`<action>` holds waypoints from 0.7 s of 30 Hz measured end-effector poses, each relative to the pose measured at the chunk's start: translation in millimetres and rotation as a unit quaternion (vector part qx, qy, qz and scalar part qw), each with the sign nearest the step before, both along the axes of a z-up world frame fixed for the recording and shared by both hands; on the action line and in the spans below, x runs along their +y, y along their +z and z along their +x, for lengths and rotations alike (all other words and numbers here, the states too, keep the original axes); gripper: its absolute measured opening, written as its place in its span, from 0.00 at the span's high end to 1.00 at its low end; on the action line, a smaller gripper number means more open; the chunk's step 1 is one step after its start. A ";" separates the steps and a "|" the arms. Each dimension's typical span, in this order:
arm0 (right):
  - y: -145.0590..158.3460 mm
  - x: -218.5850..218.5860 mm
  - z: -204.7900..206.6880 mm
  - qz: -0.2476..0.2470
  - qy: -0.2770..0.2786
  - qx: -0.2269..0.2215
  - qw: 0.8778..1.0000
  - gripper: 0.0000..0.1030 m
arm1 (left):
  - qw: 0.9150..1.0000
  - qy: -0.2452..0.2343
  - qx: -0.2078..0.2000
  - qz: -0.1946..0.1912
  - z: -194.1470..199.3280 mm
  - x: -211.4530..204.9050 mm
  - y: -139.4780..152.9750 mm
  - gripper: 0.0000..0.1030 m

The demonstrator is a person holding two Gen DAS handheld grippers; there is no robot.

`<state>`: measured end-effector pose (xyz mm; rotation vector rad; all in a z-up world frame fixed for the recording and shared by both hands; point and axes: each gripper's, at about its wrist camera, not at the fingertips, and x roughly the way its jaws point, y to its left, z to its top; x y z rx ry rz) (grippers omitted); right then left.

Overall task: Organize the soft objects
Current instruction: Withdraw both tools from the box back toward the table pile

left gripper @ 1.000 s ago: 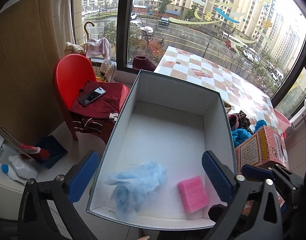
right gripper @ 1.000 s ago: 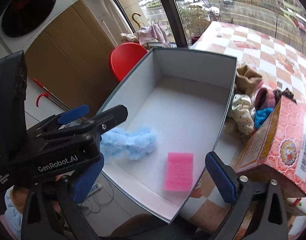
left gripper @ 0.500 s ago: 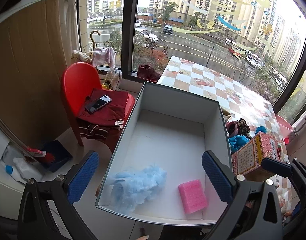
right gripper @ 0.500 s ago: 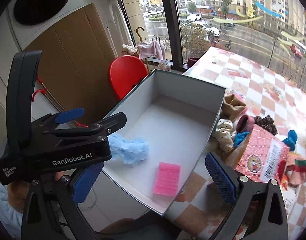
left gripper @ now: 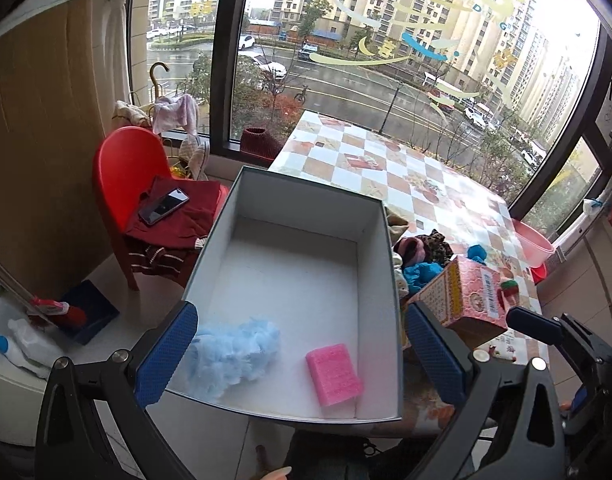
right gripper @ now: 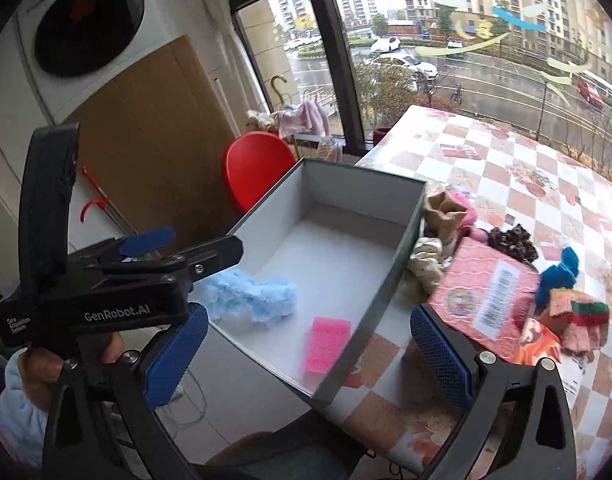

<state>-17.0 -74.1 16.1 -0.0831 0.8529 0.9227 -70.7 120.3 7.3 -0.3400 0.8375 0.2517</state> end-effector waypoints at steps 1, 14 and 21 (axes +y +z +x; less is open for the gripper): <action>3.3 -8.3 1.1 0.008 -0.005 0.001 1.000 0.01 | 1.000 -0.003 -0.002 -0.006 1.9 -2.3 3.4 0.00; 32.6 -142.7 68.0 0.099 -0.121 0.063 0.986 0.01 | 0.999 -0.045 0.018 0.002 57.5 -52.2 38.0 0.00; 46.7 -212.4 118.2 0.128 -0.183 0.102 0.969 0.01 | 0.994 -0.102 0.038 -0.010 106.4 -86.6 63.1 0.00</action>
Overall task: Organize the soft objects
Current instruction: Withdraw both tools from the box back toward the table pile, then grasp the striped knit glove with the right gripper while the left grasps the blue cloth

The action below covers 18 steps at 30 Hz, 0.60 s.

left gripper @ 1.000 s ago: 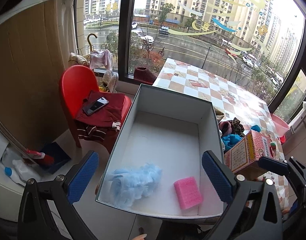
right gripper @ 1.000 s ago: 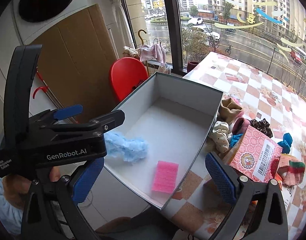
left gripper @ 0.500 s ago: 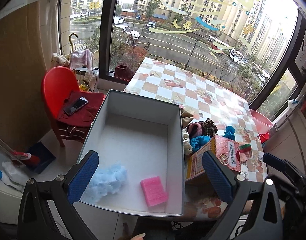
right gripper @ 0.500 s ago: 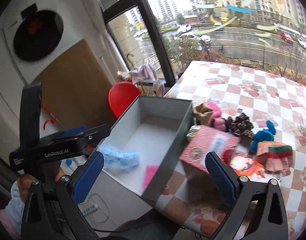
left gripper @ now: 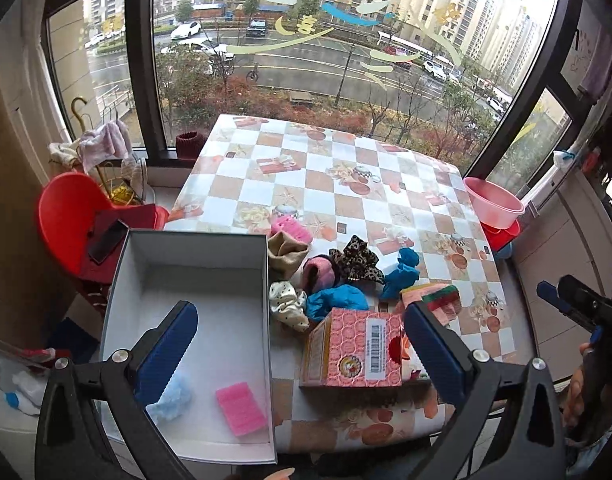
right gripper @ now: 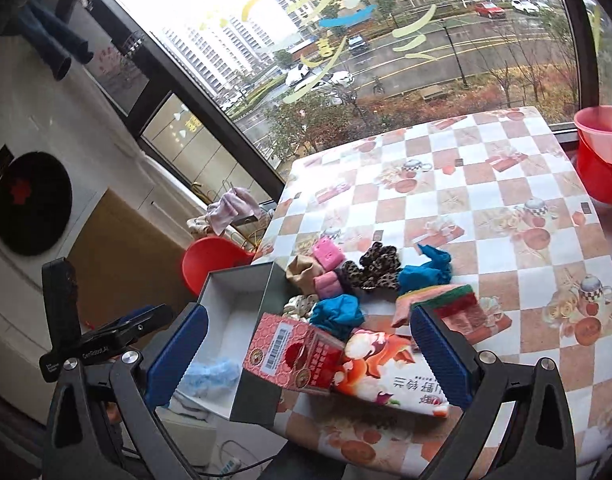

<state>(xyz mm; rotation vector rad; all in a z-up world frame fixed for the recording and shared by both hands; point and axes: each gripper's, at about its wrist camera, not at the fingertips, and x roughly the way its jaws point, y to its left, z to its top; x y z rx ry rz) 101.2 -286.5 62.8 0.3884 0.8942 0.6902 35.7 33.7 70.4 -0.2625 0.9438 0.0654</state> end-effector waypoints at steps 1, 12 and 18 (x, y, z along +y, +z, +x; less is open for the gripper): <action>1.7 -6.8 7.4 0.001 -0.008 0.005 1.000 0.01 | 1.000 -0.004 0.000 0.009 7.7 -5.0 5.4 0.00; -34.1 -23.9 90.8 -0.063 -0.035 0.081 0.994 0.01 | 0.992 -0.067 0.066 0.084 119.2 -58.4 -10.8 0.00; -111.9 -14.1 119.9 -0.125 -0.013 0.164 0.978 0.01 | 0.983 -0.105 0.122 0.083 166.6 -87.1 -65.4 0.00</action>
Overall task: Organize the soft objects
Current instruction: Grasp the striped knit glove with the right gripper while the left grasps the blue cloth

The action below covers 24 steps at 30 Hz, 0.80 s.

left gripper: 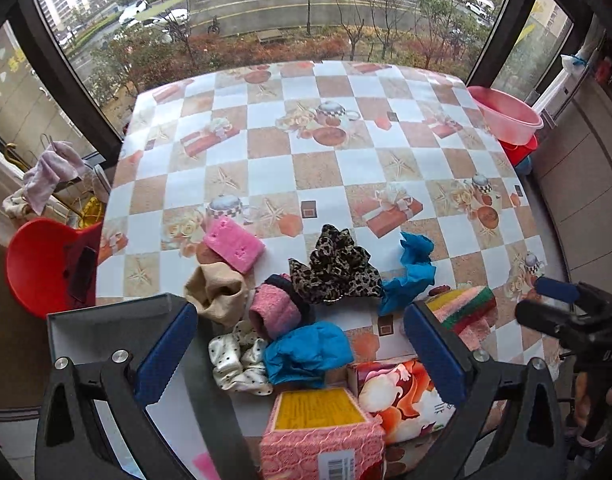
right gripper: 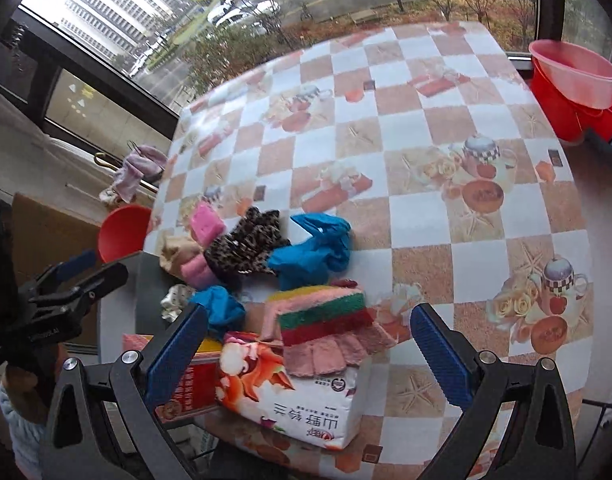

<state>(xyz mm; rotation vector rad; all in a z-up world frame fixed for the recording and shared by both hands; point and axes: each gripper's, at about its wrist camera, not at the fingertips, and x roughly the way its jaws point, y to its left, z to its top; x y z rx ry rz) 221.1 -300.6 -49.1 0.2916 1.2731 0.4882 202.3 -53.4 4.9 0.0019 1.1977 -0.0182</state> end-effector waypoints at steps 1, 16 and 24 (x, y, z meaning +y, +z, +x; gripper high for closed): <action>-11.2 2.1 2.6 -0.001 0.005 0.011 1.000 0.01 | 1.000 -0.002 0.010 -0.004 7.1 -4.2 -9.0 0.00; -105.0 -13.2 8.1 0.031 0.021 0.110 0.993 0.78 | 0.997 -0.006 0.074 -0.020 48.6 -55.1 -57.8 0.00; -103.1 -110.3 5.4 -0.004 -0.083 0.081 0.993 0.78 | 0.993 -0.048 0.103 -0.005 61.8 -116.1 -80.7 0.00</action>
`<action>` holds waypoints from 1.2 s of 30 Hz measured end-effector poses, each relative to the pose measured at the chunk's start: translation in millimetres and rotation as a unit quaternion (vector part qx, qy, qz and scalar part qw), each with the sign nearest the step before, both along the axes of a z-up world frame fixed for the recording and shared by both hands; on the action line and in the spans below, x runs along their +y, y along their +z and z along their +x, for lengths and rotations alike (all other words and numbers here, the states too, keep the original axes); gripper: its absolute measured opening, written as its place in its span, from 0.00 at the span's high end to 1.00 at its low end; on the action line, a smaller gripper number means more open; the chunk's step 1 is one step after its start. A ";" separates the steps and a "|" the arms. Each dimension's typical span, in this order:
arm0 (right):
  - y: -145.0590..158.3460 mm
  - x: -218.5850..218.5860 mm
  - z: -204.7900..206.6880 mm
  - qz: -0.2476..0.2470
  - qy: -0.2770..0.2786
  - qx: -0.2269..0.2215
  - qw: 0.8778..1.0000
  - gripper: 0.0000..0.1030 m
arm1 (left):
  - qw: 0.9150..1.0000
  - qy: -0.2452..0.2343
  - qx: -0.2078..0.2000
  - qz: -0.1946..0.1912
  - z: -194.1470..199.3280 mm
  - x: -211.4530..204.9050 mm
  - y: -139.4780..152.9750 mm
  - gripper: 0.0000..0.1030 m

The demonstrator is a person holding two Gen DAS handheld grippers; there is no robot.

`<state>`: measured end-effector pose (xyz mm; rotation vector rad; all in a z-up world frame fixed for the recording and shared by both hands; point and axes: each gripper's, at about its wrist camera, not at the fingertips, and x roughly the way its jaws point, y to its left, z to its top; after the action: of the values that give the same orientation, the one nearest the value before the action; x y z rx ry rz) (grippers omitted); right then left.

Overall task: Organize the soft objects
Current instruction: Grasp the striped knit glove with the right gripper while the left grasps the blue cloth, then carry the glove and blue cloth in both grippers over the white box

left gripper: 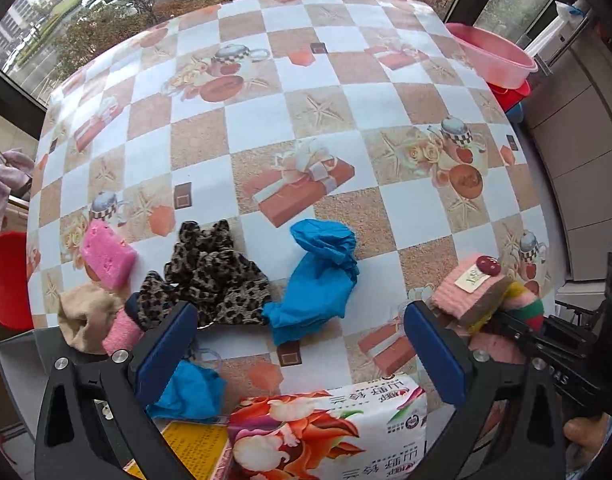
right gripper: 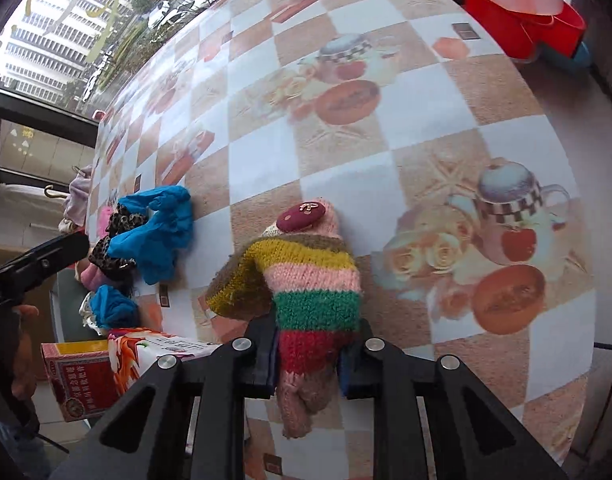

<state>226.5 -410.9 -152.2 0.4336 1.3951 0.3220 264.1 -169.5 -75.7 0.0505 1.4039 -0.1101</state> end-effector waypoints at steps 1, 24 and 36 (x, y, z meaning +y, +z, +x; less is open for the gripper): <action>0.3 -4.7 -1.8 0.006 -0.001 0.000 1.000 0.77 | 1.000 -0.002 0.007 0.004 2.8 -7.4 -7.3 0.01; -22.3 53.9 -15.1 -0.182 0.113 -0.072 0.974 0.22 | 0.986 -0.092 0.012 0.140 15.1 -80.1 -91.1 0.12; -20.8 59.8 -27.0 -0.189 0.125 -0.081 0.970 0.39 | 0.995 -0.065 0.045 0.054 12.3 -74.0 -89.3 0.89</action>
<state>199.5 -351.1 -173.0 -0.0841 1.3141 0.2804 276.4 -243.5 -165.0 0.2295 1.4947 -0.1461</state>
